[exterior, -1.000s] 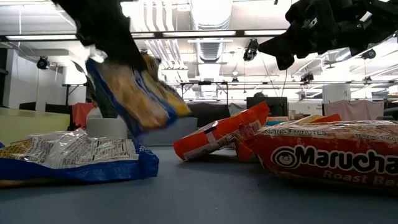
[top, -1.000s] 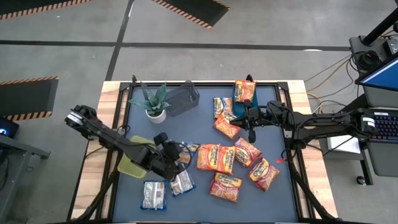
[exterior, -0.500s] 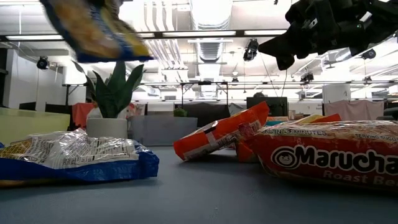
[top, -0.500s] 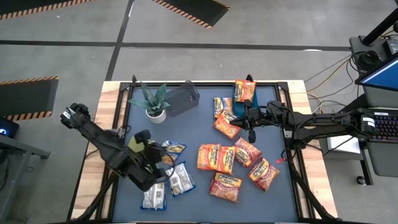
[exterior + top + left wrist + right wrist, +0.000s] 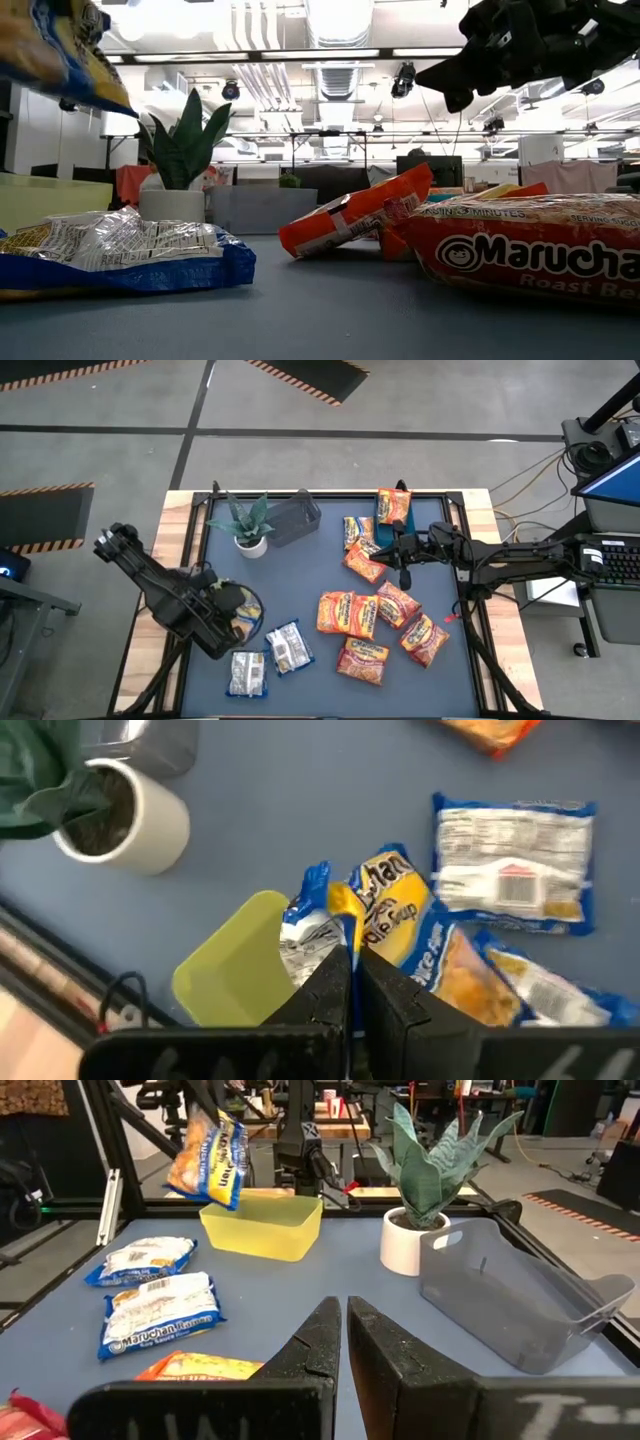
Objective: Sort Maruchan noodles
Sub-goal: Put the blue noodle pack into the yellow bin
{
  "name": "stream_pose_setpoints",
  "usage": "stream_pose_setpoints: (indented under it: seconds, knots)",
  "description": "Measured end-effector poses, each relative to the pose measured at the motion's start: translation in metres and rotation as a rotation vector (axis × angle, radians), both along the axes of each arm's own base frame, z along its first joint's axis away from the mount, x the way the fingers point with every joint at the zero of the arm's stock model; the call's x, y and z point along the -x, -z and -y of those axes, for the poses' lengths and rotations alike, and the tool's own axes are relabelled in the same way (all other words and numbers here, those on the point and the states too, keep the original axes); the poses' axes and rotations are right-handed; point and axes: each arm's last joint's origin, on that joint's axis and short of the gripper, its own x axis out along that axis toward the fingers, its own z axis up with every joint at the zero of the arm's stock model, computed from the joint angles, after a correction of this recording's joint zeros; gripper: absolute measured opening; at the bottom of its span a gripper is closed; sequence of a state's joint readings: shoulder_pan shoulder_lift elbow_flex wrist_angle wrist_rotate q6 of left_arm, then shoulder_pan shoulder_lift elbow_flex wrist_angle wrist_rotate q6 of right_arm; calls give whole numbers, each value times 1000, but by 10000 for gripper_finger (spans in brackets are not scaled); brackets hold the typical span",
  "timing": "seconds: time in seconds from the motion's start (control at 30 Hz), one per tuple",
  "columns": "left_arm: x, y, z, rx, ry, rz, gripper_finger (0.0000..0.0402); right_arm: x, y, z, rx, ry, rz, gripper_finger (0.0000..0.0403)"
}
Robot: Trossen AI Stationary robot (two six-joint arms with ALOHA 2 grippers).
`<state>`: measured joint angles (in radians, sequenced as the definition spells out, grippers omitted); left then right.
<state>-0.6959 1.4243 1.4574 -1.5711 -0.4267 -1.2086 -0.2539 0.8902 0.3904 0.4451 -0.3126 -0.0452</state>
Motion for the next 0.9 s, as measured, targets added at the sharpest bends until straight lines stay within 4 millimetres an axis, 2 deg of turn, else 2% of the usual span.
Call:
stream_pose_setpoints:
  seconds: [0.33,0.67,0.9]
  knots:
    - [13,27,-18,54,-87,-142,0,-5,9,2,-4,1,-45,13]
    - [35,40,-39,56,-181,-136,0,-16,21,5,-10,2,-73,13]
    - [41,62,-52,4,-249,-176,0,-23,25,7,-1,1,-81,13]
